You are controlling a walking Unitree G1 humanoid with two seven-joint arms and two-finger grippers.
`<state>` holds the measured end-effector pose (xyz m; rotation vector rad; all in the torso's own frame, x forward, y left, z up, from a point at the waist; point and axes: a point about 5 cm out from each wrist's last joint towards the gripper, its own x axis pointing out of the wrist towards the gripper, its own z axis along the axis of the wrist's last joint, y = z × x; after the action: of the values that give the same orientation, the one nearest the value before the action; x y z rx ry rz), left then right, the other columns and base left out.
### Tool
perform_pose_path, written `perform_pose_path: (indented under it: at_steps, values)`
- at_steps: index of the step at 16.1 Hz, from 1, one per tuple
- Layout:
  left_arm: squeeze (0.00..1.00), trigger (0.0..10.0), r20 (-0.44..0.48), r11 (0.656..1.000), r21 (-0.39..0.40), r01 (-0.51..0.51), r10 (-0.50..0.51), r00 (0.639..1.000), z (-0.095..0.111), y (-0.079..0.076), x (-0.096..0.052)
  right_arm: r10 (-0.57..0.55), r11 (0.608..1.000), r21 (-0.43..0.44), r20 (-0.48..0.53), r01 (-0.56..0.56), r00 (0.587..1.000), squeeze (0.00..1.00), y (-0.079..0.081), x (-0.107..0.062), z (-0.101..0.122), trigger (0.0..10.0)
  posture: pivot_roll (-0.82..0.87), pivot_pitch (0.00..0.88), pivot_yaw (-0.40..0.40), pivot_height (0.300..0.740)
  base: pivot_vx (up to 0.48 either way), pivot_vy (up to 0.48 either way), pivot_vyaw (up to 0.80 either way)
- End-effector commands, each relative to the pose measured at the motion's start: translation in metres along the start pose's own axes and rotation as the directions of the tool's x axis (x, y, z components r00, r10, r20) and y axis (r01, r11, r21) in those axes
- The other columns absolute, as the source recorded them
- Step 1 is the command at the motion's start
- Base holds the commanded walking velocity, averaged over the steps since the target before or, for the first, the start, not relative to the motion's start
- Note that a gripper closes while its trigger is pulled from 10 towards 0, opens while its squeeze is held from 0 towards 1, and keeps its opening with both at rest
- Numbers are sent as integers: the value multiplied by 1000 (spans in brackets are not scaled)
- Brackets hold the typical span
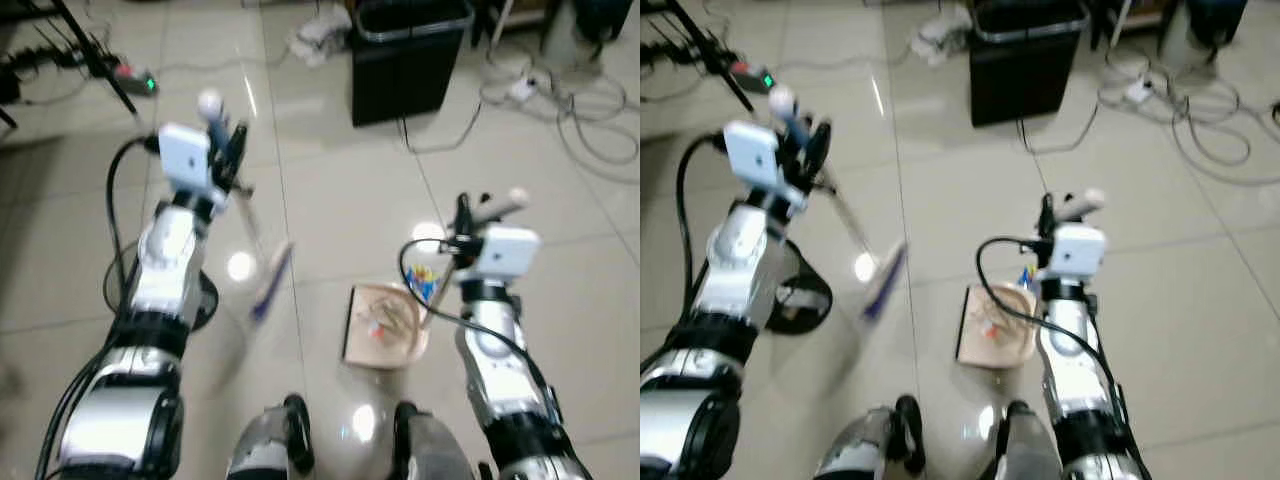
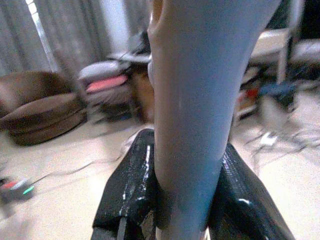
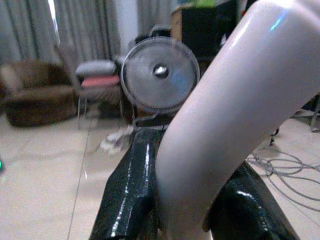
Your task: Sweep floor
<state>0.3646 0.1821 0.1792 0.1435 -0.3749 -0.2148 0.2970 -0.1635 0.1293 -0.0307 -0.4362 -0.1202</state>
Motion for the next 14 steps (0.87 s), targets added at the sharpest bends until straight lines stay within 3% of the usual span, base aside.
perform_pose_path:
  at_steps: [1, 4, 8, 11, 14]
  values:
    - [0, 10000, -67, 997, 53, -52, 55, 996, -14, 10, -13, -57, 997, 50, 70, 54, 996, 0, -8, 4, 18, 10000, -104, 91, 99, 740, 0, 0, 0]
    - [0, 10000, -157, 992, 55, -117, 124, 980, -34, 16, -36, -105, 990, 106, 97, 95, 990, 0, -15, 4, 45, 10000, -142, 55, 114, 740, 0, 0, 0]
    - [0, 10000, -146, 990, -16, -141, 137, 980, -26, -8, -46, -39, 991, 127, 78, 28, 996, 0, -9, 31, 83, 10000, -140, 47, 103, 740, 0, 0, 0]
    - [0, 10000, -143, 992, -61, -109, 99, 985, -15, -21, -51, -2, 985, 169, 111, -17, 994, 0, -6, 55, 114, 10000, -112, 33, 81, 740, 0, 0, 800]
    - [0, 10000, -132, 996, -55, -69, 61, 989, -5, -25, -55, -22, 975, 224, 122, -6, 992, 0, -8, 64, 128, 10000, -103, 28, 80, 740, 0, 0, 800]
